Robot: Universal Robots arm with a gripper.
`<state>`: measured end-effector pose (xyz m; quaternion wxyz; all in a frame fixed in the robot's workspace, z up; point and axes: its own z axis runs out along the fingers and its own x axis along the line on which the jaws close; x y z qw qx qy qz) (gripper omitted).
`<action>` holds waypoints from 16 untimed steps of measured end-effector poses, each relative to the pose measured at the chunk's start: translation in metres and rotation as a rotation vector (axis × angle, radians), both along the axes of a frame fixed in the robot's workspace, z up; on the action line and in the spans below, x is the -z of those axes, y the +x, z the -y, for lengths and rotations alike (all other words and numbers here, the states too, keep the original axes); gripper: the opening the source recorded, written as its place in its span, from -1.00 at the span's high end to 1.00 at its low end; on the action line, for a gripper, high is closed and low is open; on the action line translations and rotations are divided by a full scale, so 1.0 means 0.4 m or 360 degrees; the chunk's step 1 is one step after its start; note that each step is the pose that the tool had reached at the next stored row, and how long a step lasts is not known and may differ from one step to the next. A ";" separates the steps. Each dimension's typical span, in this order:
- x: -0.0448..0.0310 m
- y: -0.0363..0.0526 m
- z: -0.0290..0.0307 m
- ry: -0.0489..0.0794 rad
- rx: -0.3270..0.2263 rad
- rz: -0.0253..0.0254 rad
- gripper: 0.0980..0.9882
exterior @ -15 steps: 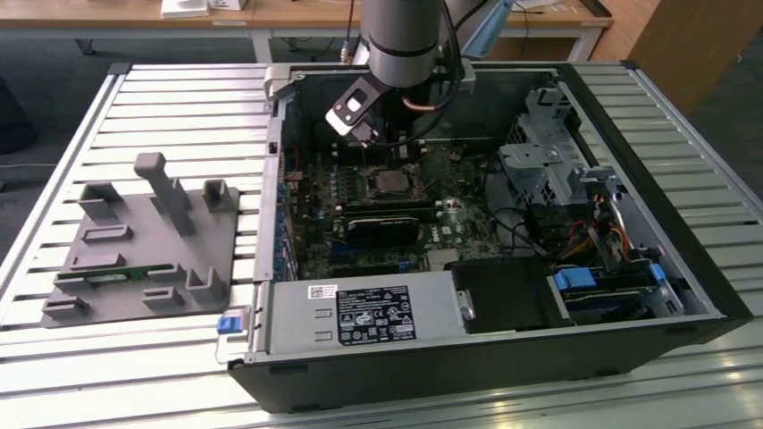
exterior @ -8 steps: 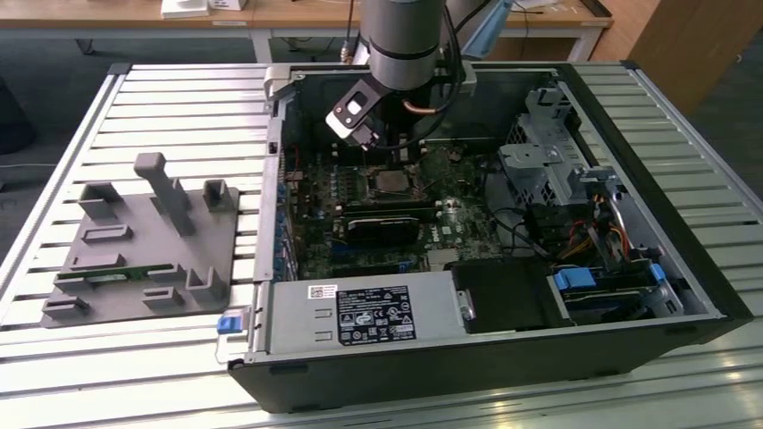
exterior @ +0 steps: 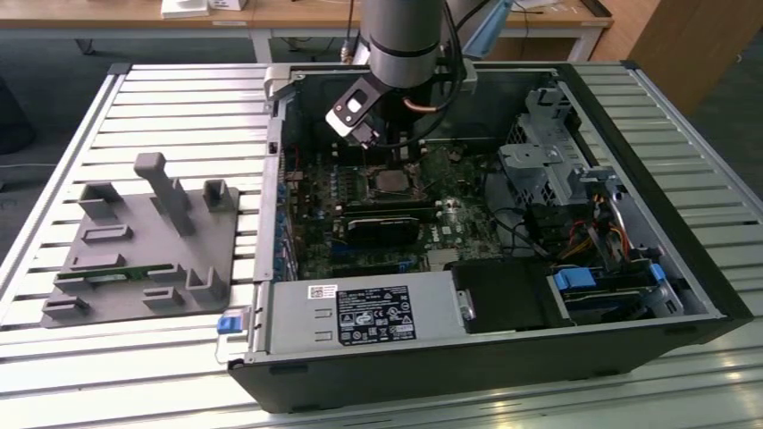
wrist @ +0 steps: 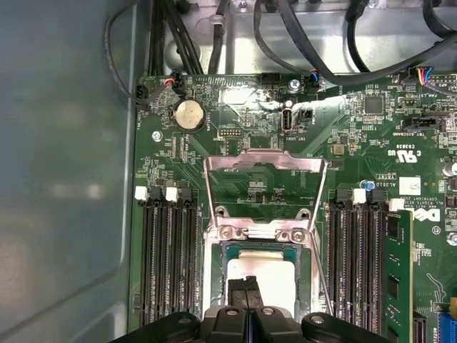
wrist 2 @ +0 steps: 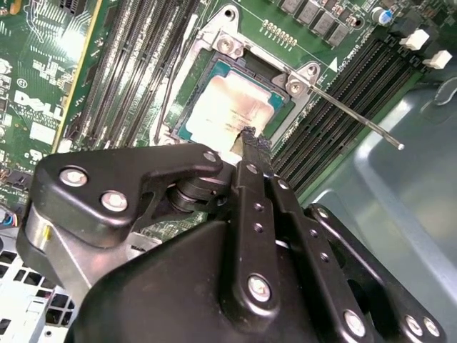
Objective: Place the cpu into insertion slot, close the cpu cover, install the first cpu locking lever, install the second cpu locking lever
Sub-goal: 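Place the cpu into insertion slot, then close the cpu cover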
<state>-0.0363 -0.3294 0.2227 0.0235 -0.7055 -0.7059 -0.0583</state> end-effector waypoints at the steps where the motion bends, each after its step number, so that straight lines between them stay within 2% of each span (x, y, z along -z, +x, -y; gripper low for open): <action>1: -0.002 0.000 0.000 0.0000 0.0000 -0.00001 0.96; 10: -0.020 0.000 0.000 0.0000 0.0000 -0.00012 0.96; 13: -0.034 0.000 0.000 0.0001 0.0000 -0.00025 0.96; 16: -0.056 0.000 0.000 0.0002 0.0000 -0.00051 0.96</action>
